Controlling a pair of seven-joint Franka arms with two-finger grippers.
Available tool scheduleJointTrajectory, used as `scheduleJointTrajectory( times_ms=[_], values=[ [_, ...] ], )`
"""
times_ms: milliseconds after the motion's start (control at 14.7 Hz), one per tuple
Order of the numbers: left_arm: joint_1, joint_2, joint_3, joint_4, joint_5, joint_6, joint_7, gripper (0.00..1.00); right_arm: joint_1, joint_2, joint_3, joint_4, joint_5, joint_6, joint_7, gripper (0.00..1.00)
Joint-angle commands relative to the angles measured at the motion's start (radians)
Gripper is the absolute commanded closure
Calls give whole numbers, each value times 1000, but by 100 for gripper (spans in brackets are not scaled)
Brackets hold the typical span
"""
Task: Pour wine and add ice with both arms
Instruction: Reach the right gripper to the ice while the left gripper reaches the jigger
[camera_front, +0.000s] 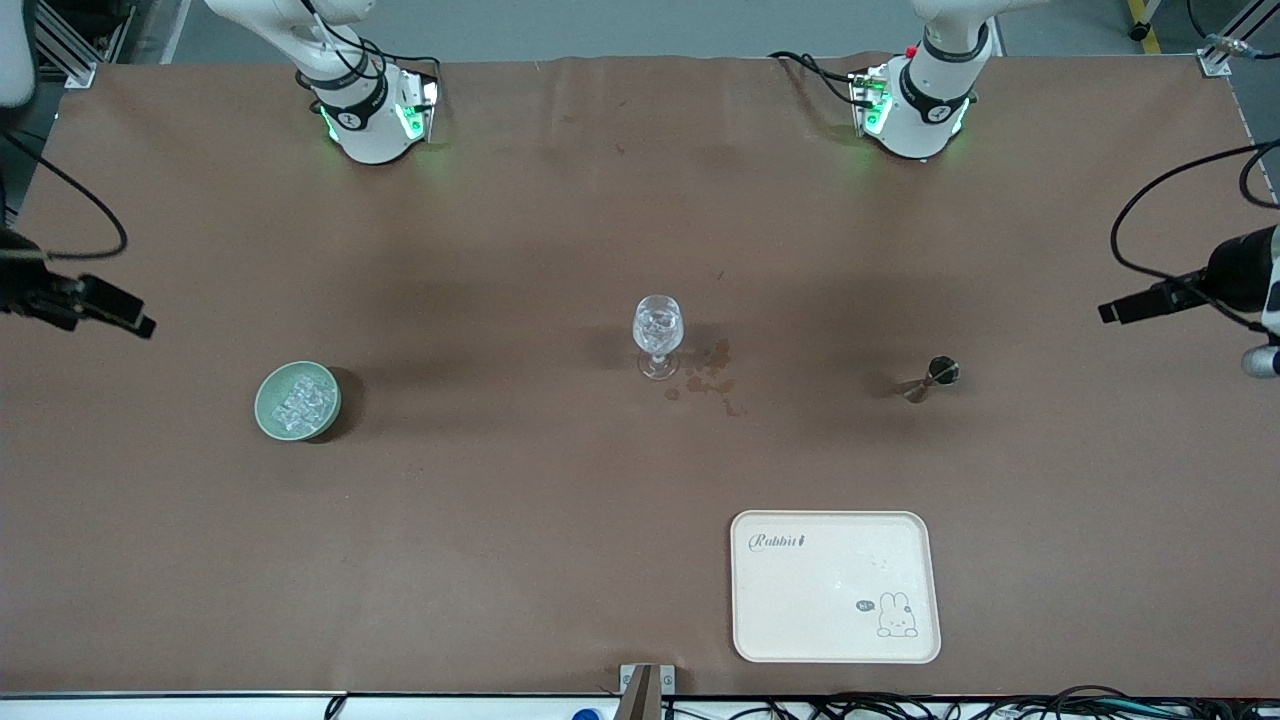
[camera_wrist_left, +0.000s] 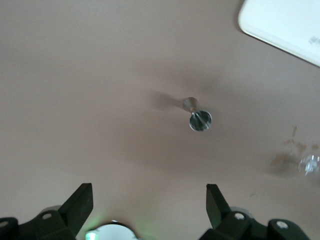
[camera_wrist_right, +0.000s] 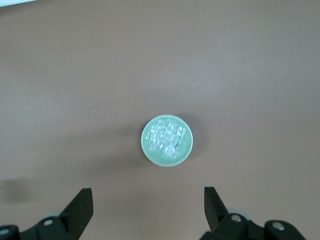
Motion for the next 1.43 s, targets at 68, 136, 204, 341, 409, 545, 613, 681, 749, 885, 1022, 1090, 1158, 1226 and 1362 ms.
scheduleJointTrajectory(
  times_ms=[68,136,204,341,409,545,613,681,749,885,1022,1090,1158,1226,1362],
  values=[
    [2,48,-5,-68,-71,93,-218,0,-17,47,7,-126,-4,180,9,2],
    [8,68,-5,-76,-83,104,-239,0,-20,64,7,-148,-4,217,9,2],
    [25,100,-5,-77,-109,105,-261,0,-20,84,7,-171,-4,259,9,3],
    [81,167,-5,-77,-221,105,-287,0,-19,115,7,-212,-4,319,9,5],
    [106,198,-5,-77,-268,105,-287,0,-20,130,7,-232,-4,347,9,5],
    [134,258,-5,-77,-318,108,-287,0,-32,165,7,-275,-4,411,9,10],
    [134,284,-5,-79,-333,116,-287,0,-36,181,7,-296,-2,453,10,11],
    [134,304,-5,-80,-363,124,-295,0,-37,194,7,-319,-2,496,10,12],
    [135,327,-4,-84,-399,127,-304,0,-39,207,7,-342,0,536,10,12],
    [135,371,-5,-85,-424,150,-307,1,-36,225,7,-387,4,609,10,14],
    [135,413,-5,-85,-431,176,-315,5,-33,247,7,-412,7,663,12,15],
    [135,428,-5,-85,-433,185,-315,5,-33,259,7,-415,9,669,13,17],
    [137,445,-5,-85,-450,188,-315,6,-30,265,7,-416,9,674,13,19],
    [138,460,-4,-85,-476,188,-315,7,-26,270,8,-422,9,674,33,20],
    [149,490,-5,-85,-506,190,-315,10,-4,279,7,-433,9,688,82,23]
  ],
)
